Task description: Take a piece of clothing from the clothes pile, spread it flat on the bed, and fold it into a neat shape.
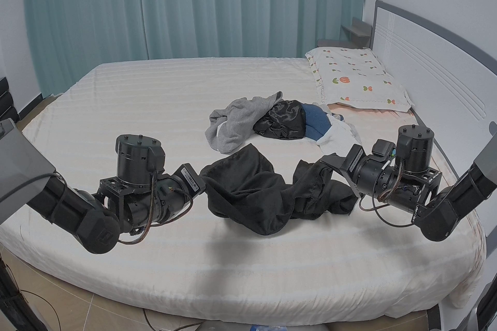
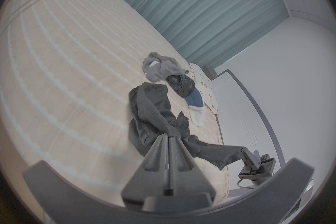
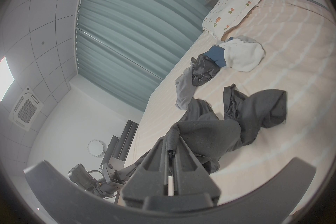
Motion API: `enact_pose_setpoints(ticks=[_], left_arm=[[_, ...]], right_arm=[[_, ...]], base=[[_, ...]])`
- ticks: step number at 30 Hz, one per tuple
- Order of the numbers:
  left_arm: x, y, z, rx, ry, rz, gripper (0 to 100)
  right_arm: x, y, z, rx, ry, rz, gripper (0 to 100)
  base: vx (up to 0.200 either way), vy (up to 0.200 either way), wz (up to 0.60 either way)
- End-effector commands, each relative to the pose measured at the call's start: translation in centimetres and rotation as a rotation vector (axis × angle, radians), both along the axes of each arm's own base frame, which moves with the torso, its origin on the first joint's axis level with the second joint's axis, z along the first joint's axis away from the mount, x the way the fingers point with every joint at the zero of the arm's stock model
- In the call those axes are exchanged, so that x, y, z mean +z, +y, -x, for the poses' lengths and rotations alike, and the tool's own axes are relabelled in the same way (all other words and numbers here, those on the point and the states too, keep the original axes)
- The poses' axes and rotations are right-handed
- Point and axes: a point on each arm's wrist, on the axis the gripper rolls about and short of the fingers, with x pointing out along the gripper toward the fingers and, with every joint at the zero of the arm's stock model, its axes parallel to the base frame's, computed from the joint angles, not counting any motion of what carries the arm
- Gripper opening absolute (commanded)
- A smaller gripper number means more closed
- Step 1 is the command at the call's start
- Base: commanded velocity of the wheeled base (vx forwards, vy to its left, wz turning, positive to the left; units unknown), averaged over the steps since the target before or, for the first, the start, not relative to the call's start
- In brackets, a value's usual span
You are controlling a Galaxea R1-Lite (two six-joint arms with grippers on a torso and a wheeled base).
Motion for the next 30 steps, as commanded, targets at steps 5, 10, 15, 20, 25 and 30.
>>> enact_pose_setpoints(ticks=[5,10,15,20,25,30], left_arm=[[-0.26,-0.12,0.39,-0.009,0.01,-0.006,0],[-0.16,-0.2,0.45,-0.01,0.01,-0.002,0],[-0.04,0.14,0.23,0.003,0.006,0.0,0],[0.15,0.4,0.18,0.01,0.002,0.002,0],[0.25,0.43,0.26,0.01,0.001,0.003,0],[0.22,0.56,0.51,0.01,0.006,0.0,0]], right_arm=[[-0.07,-0.15,0.19,-0.002,0.005,0.003,0],[-0.17,-0.09,0.3,0.001,0.009,0.005,0],[-0.14,-0.07,0.27,-0.016,0.006,0.007,0],[0.11,-0.12,0.34,-0.044,-0.004,0.01,0],[-0.09,-0.09,0.02,-0.071,-0.004,0.018,0],[0.48,-0.19,0.1,-0.095,-0.023,0.011,0]], base=[[0.0,0.0,0.0],[0.0,0.0,0.0],[0.0,0.12,0.0],[0.0,0.2,0.0],[0.0,0.2,0.0],[0.0,0.2,0.0]])
